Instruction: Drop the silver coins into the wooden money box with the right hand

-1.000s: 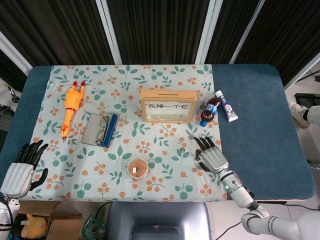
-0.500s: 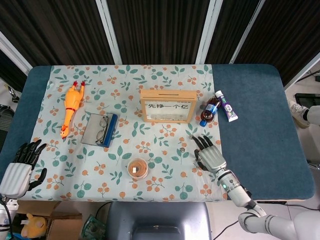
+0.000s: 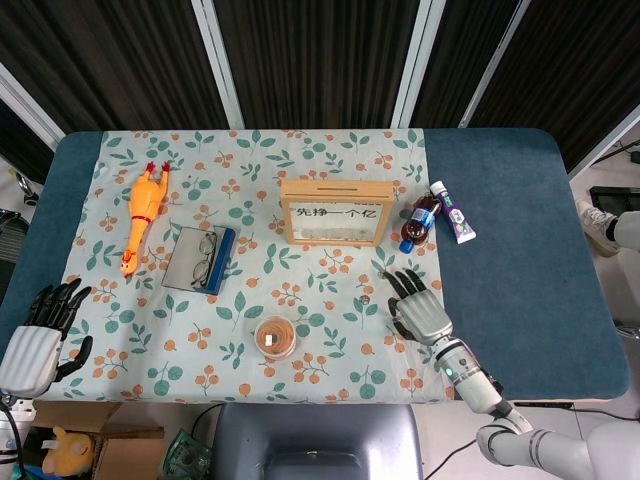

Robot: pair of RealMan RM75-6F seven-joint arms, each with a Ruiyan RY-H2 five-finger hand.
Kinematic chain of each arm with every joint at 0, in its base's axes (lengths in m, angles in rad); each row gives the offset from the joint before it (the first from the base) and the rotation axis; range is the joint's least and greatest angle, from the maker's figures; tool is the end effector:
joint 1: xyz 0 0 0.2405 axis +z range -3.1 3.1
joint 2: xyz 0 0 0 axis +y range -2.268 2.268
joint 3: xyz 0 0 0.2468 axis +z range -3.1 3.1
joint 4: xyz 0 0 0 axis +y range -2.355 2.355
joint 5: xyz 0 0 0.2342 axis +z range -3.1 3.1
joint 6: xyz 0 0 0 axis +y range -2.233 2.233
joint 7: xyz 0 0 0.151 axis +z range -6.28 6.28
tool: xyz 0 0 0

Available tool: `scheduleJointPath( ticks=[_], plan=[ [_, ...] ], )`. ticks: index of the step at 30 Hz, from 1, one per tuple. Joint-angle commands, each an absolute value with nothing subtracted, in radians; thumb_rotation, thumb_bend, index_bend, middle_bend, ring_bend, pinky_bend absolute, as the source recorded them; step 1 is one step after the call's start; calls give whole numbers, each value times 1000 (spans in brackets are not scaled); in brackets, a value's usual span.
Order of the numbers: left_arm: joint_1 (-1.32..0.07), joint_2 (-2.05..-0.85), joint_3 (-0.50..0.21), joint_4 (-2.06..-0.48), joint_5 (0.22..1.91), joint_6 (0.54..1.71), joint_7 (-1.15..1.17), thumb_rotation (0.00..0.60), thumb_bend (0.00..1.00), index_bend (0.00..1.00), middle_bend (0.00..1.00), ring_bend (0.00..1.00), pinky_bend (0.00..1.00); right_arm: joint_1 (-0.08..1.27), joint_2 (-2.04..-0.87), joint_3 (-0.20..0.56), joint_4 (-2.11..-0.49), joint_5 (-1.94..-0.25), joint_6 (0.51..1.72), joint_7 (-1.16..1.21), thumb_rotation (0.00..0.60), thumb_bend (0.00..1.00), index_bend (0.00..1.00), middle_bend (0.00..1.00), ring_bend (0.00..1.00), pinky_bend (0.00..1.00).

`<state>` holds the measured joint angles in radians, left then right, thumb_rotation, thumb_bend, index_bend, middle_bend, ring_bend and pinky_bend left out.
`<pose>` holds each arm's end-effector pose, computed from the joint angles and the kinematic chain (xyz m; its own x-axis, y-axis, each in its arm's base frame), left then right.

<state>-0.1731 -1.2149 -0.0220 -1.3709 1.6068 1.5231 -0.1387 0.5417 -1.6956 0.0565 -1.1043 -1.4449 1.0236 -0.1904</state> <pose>-0.3208 0.2144 0.1217 0.4055 -0.0402 0.9132 0.8952 -0.1847 -0.4056 -0.2397 -0.3113 -0.0719 0.5904 -0.2173 0.7773 -0.7801 -0.4008 0.4805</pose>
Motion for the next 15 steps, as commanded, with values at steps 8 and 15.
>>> scheduleJointPath(
  ticks=[8,15],
  plan=[
    [-174,-1216,-21,-1370,1608,1521,-139,600,458,0,0,0,0,543,-1703,57,-1097,-1453,1040,-184,600,648,689,179,9,130],
    [-174,-1217,-22,-1370,1605,1519,-135,600,458,0,0,0,0,534,-1679,69,-1128,-1497,1136,-174,600,652,714,193,24,146]
  ],
)
